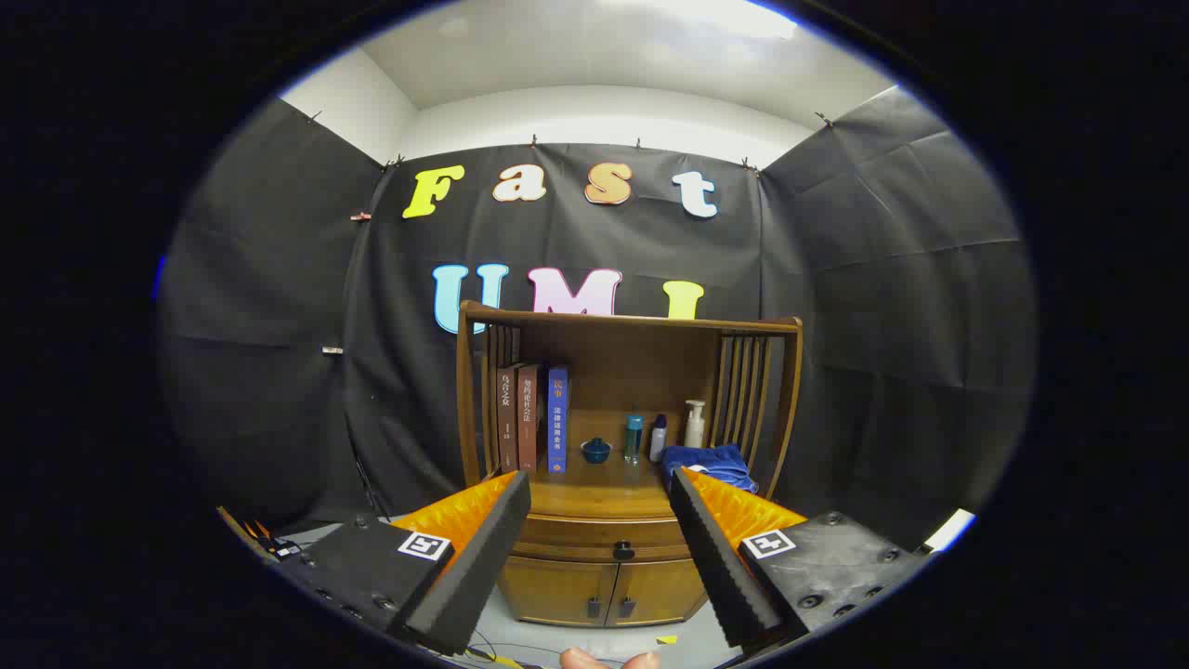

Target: Pull open the drawer, take out the items inside it, and place them on the countertop above the cabinet.

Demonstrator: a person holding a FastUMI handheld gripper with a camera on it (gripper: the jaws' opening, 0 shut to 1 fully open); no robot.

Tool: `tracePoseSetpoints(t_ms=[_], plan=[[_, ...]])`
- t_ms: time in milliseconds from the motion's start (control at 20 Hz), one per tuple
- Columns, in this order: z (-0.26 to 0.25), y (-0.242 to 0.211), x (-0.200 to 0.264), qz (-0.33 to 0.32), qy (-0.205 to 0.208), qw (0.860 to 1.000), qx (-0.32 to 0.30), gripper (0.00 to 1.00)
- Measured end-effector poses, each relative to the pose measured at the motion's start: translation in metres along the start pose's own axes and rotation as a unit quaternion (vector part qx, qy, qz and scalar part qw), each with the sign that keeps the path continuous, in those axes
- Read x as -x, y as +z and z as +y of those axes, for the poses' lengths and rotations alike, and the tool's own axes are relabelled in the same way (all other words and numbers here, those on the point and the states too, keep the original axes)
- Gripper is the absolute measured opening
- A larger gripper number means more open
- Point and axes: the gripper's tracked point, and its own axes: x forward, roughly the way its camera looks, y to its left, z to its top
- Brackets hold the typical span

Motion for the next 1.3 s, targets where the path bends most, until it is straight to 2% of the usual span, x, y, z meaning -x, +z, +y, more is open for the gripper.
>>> tracePoseSetpoints(t_ms=[800,1050,1300], plan=[[0.010,0.001,-0.008,-0.006,0.005,1.000,0.005,0.98],[0.008,0.001,-0.037,-0.035,0.013,0.999,0.016,0.98],[0.002,-0.037,-0.092,-0.035,0.024,0.999,0.022,0.98]])
